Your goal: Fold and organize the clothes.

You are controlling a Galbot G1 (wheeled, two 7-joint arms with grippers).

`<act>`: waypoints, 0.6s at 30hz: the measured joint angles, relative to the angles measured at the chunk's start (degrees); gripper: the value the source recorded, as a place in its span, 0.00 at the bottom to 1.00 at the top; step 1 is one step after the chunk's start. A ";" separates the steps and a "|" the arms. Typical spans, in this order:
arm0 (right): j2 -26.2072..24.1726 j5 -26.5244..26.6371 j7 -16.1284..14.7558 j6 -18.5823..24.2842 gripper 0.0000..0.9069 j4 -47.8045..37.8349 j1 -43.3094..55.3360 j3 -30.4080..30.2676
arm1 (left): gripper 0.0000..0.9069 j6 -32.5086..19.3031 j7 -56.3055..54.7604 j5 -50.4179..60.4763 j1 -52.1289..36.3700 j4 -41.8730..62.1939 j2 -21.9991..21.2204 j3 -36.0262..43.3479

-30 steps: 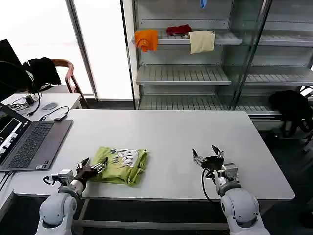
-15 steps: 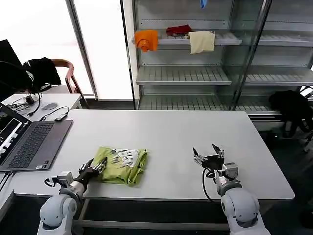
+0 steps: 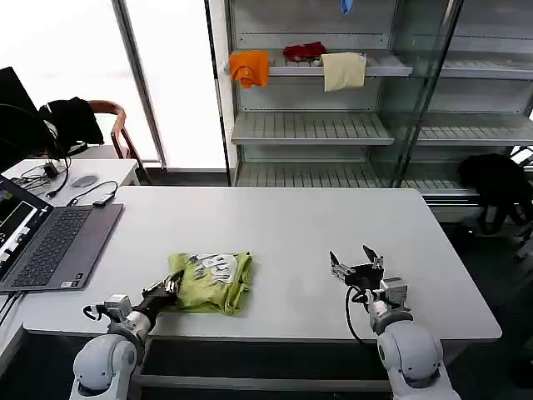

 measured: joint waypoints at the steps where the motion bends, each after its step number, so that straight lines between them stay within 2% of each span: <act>1: -0.04 0.00 0.00 0.01 1.00 0.08 -0.04 0.05 | 0.01 -0.44 -0.09 0.43 0.11 -0.20 0.08 -0.11; 10: -0.14 0.15 -0.07 0.21 1.00 0.66 -0.31 0.17 | 0.01 -4.77 0.89 8.52 -0.27 -2.70 2.58 -2.77; 18: 0.16 0.29 -0.41 0.73 1.00 0.00 -0.03 -0.03 | 0.01 -7.34 4.38 17.73 -1.73 -2.87 9.62 -7.55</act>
